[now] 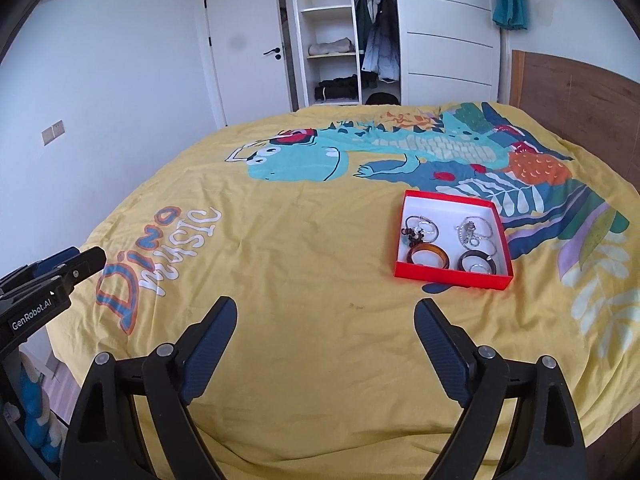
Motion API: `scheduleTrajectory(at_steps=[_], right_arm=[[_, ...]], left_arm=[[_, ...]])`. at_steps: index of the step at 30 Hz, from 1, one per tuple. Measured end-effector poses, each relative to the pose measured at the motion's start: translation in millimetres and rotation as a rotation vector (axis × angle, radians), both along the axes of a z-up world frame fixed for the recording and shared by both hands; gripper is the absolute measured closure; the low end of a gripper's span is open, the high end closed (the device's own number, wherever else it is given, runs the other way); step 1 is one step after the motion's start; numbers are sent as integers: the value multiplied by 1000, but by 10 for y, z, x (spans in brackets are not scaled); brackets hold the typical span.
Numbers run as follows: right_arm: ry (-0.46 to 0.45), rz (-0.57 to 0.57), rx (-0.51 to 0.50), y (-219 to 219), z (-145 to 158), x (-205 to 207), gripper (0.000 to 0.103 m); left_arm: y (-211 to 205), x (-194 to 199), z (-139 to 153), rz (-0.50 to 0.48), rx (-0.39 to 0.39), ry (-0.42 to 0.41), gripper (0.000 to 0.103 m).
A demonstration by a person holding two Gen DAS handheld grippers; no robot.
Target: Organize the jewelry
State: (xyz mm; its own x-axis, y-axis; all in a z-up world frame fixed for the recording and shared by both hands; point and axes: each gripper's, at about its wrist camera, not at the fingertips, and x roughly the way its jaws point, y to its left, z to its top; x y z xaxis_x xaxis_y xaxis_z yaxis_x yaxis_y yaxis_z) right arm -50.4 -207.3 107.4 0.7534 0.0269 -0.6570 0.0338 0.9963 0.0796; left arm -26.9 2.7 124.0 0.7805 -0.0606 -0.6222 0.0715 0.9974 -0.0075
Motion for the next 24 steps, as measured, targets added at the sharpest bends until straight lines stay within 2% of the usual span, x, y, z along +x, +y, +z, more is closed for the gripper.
scheduleTrajectory(at_steps=[3,6,8,10,24], right_arm=[[-7,-5,-17,16,15,-25,7],[-10,-9,-23,13,14,-38,6],[-11,-12,-29,11,16,-43,5],[-14,-17,-33,10,8,-45,0],[6,-41,-43,-38,-127,-20,0]], left_arm=[[17,-22,1,1,2,1,57],[27,-44,7,8,16,-9,56],[22,-54,10,7,21,-12,49],[14,-58,11,11,24,-20,47],[-20,4,-142,-4,26,12,39]])
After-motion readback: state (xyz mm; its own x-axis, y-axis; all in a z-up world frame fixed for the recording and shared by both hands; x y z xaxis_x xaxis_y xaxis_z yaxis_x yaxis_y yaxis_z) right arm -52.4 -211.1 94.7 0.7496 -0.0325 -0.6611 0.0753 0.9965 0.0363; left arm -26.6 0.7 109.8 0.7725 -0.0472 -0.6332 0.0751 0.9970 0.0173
